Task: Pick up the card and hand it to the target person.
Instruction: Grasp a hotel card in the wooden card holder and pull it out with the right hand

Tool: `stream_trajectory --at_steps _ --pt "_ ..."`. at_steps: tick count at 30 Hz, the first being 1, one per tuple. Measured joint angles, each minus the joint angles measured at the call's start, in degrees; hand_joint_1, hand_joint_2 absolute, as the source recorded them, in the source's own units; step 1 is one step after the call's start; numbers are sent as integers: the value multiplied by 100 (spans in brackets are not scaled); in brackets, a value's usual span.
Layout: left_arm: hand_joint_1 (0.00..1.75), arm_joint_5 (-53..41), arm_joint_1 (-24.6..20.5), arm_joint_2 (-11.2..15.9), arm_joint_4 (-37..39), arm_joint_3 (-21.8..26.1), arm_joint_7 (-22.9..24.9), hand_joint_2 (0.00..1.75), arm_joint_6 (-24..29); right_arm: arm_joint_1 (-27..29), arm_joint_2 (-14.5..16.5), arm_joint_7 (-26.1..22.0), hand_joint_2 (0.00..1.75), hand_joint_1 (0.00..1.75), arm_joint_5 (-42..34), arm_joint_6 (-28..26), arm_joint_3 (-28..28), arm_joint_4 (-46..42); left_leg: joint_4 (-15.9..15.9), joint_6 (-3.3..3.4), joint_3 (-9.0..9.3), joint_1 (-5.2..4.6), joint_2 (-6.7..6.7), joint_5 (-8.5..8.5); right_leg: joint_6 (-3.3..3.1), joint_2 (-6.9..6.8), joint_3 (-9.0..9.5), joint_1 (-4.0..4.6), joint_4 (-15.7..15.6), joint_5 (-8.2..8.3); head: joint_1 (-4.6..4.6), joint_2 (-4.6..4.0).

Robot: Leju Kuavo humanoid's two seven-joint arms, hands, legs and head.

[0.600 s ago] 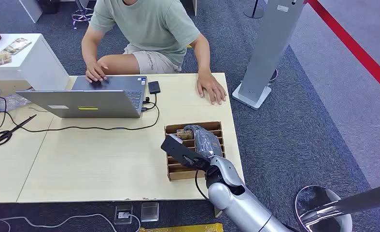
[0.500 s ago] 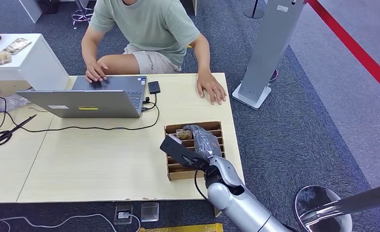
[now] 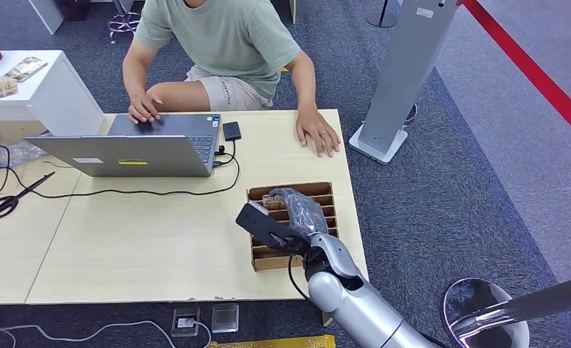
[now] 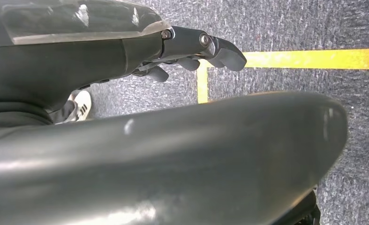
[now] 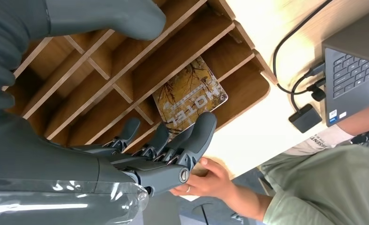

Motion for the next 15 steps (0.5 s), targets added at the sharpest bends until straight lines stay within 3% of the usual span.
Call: stream_trajectory --at_steps 15 --pt "0 -2 2 0 0 1 -7 0 -9 0 15 235 175 59 65 -198 32 -20 0 0 1 0 0 0 0 0 -1 0 0 0 0 0"
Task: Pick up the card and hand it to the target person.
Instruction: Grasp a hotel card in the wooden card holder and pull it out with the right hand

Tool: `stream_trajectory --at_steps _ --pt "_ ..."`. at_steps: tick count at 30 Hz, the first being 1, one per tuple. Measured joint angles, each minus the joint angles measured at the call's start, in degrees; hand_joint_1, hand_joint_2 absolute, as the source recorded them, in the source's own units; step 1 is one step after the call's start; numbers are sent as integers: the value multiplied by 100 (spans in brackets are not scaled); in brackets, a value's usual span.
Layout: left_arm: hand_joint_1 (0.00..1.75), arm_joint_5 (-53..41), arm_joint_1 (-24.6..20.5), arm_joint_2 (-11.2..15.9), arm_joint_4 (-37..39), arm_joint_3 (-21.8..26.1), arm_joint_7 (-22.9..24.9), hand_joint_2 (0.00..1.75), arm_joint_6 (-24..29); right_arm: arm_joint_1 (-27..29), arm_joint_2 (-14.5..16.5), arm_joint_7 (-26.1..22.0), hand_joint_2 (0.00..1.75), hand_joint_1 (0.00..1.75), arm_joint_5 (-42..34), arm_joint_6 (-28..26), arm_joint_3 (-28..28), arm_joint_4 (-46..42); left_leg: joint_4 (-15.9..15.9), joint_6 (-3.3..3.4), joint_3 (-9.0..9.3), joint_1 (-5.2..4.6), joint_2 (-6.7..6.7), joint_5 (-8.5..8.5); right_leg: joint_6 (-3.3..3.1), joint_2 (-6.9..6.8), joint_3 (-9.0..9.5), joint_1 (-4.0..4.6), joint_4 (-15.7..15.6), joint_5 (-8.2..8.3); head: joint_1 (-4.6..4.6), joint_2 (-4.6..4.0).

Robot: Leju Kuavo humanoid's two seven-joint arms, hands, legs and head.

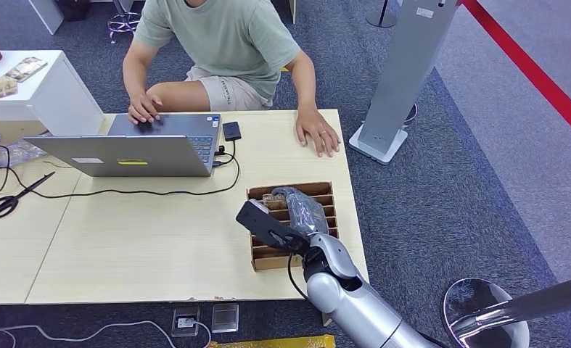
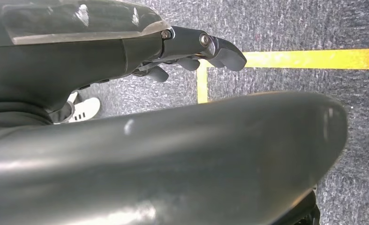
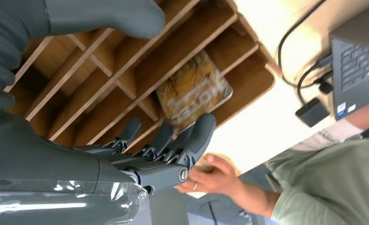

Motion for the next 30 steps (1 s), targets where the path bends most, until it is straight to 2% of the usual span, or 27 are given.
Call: stream_trajectory --at_steps 12,30 --pt "0 -64 1 0 0 -2 -24 0 -28 29 -89 156 175 54 110 -157 -20 -121 0 0 0 0 1 0 0 1 -1 0 0 0 -2 -1" --pt "0 -101 0 0 0 -2 -11 0 -43 35 -81 160 175 58 224 86 9 -72 0 0 -2 0 0 0 0 0 0 0 0 0 -1 0"
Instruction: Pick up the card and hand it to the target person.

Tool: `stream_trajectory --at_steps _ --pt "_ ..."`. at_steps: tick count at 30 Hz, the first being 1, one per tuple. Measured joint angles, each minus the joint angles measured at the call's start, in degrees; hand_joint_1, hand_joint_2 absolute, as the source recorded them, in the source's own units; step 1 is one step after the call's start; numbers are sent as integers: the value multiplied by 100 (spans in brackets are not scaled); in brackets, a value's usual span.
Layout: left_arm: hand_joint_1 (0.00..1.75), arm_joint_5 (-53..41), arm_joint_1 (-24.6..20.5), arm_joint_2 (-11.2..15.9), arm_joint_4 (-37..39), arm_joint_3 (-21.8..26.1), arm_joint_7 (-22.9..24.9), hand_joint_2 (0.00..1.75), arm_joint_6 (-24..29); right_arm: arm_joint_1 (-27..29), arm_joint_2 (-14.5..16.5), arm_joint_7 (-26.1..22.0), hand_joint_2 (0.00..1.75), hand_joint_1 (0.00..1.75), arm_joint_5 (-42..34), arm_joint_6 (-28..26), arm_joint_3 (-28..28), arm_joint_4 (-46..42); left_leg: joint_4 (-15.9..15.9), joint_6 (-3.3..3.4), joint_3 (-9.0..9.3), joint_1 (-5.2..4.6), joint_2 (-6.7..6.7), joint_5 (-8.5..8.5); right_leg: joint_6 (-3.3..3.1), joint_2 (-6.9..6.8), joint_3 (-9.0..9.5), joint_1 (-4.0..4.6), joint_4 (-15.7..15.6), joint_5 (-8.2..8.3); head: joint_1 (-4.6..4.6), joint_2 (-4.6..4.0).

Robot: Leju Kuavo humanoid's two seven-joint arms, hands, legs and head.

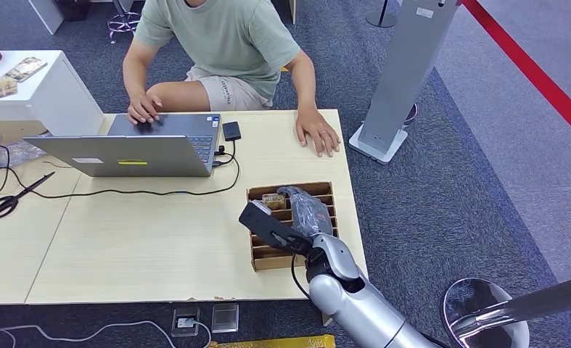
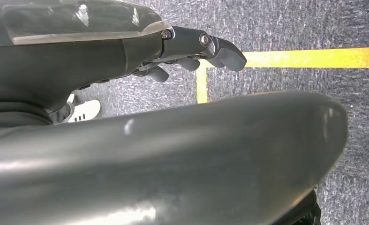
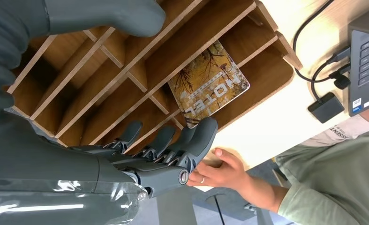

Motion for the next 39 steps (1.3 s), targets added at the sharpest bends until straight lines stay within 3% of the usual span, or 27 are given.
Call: stream_trajectory --at_steps 5,7,9,12,28,33,39 --pt "0 9 0 0 0 0 13 0 1 -17 29 -19 175 63 74 0 35 64 0 0 1 0 0 0 0 0 0 0 0 0 2 -1" --pt "0 19 0 0 0 0 16 0 2 -29 46 -44 175 81 62 -1 44 94 0 0 1 0 0 0 0 0 1 0 0 0 1 0" --pt "0 28 0 0 0 0 18 0 5 -41 51 -68 175 111 39 -2 46 119 0 0 2 0 0 0 0 0 1 0 0 0 2 0" --pt "0 35 0 0 0 0 18 0 9 -70 64 -92 175 132 5 -5 48 145 0 0 3 0 0 0 0 0 2 0 0 0 0 -1" --pt "0 36 0 -13 0 0 18 0 34 -93 94 -187 175 133 -86 -56 51 265 0 0 2 0 0 0 0 0 2 0 0 0 2 0" --pt "0 44 0 -22 0 0 18 0 34 -110 96 -225 175 171 -127 -50 53 288 0 0 3 0 0 0 0 0 2 0 0 0 -1 -1" --pt "0 50 0 -30 0 0 18 0 37 -118 96 -316 175 175 -167 -80 53 298 0 0 2 0 0 0 0 0 2 0 0 0 2 0"
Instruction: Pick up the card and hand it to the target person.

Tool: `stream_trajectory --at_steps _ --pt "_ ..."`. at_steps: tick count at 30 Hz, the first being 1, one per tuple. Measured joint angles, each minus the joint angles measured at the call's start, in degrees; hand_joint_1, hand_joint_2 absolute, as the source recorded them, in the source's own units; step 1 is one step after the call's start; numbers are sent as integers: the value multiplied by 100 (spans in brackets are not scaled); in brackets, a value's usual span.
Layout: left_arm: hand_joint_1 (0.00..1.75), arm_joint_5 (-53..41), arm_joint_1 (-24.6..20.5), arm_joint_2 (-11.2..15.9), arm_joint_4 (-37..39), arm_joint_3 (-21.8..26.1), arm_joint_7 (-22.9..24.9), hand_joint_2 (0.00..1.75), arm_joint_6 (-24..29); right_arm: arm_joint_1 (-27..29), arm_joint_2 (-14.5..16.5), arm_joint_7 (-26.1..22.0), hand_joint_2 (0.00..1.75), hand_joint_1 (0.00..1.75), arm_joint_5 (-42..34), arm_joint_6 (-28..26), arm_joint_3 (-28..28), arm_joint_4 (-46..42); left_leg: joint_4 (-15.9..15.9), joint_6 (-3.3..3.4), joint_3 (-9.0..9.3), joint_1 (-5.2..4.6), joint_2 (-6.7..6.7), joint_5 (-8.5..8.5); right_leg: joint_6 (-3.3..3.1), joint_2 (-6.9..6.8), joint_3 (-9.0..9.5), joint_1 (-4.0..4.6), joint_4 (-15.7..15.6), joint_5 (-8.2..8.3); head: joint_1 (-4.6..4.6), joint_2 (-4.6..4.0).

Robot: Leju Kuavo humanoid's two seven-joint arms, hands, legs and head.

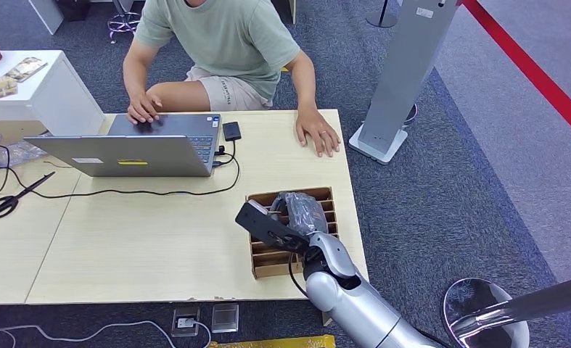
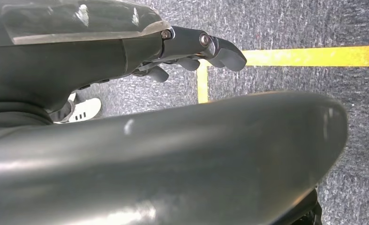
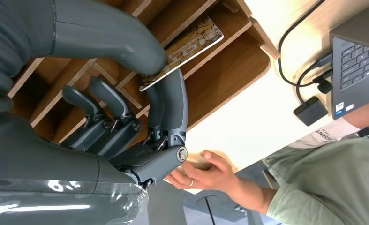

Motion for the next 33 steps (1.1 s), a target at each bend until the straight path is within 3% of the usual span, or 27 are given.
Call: stream_trajectory --at_steps 8,14,17,24,30,33 --pt "0 -50 0 -1 0 0 -58 0 66 30 -5 -208 175 175 42 -284 -2 -8 0 0 0 0 0 0 0 0 -1 0 0 0 -2 -1" --pt "0 -50 4 -2 0 0 -179 0 67 250 -77 -1466 175 175 484 -1911 -112 -366 0 0 -1 0 0 0 0 0 -3 0 0 0 -2 0" --pt "0 -50 9 -4 0 0 -188 0 67 441 -142 -1982 175 175 638 -2319 -278 -688 0 0 -1 0 1 -1 0 2 -3 0 -1 0 4 0" --pt "0 -50 9 -5 0 0 -181 0 76 679 -205 -2224 175 175 596 -2339 -495 -1026 0 -1 0 0 2 -1 0 3 -2 0 -1 0 -2 0" --pt "0 -50 7 -6 0 0 -181 0 80 664 -205 -2030 175 175 380 -2259 -497 -1016 0 -1 -2 0 1 -1 0 2 -2 0 0 0 -3 -1" --pt "0 -51 6 -6 0 0 -173 0 78 572 -205 -1765 175 175 251 -1956 -493 -950 0 0 -4 0 1 -1 0 2 -2 0 0 0 0 -1"
